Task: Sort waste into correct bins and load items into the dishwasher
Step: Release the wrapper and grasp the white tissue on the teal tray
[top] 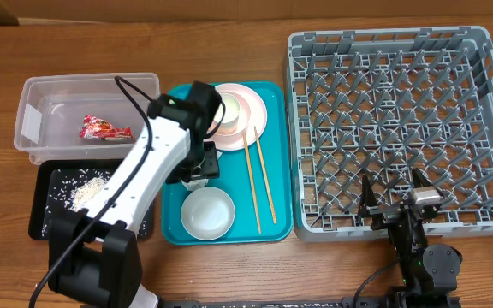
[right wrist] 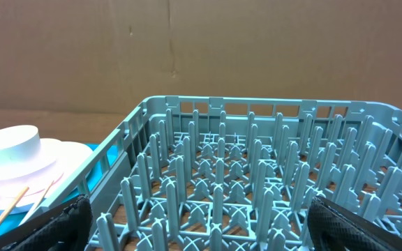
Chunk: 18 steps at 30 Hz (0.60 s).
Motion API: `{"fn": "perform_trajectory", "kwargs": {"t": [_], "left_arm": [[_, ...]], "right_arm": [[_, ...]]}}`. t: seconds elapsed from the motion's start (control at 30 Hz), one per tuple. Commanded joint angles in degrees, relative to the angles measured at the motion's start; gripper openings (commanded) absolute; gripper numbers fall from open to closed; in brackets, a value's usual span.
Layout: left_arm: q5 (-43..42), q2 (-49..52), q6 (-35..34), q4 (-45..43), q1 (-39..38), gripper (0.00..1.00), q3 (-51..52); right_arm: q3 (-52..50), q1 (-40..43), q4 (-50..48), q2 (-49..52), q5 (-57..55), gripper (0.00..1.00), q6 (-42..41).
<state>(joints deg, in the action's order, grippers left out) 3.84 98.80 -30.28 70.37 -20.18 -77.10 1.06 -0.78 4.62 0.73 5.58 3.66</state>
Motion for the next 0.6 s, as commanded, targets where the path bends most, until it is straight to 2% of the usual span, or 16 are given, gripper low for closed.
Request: {"fn": "perform_trajectory", "kwargs": {"t": [0.0, 0.27, 0.57], "left_arm": [[4.8, 0.2, -1.2, -5.9, -0.2, 0.63, 4.7], [7.2, 0.2, -1.2, -20.2, -0.1, 0.65, 12.1], [11.8, 0.2, -1.2, -30.2, -0.1, 0.66, 18.3]], "right_arm": [[-0.6, 0.2, -0.3, -0.6, 0.1, 1.00, 0.2], [-0.6, 0.2, -0.3, -0.6, 0.1, 1.00, 0.2], [-0.6, 0.2, -0.3, -0.6, 0.1, 1.00, 0.2]]}}
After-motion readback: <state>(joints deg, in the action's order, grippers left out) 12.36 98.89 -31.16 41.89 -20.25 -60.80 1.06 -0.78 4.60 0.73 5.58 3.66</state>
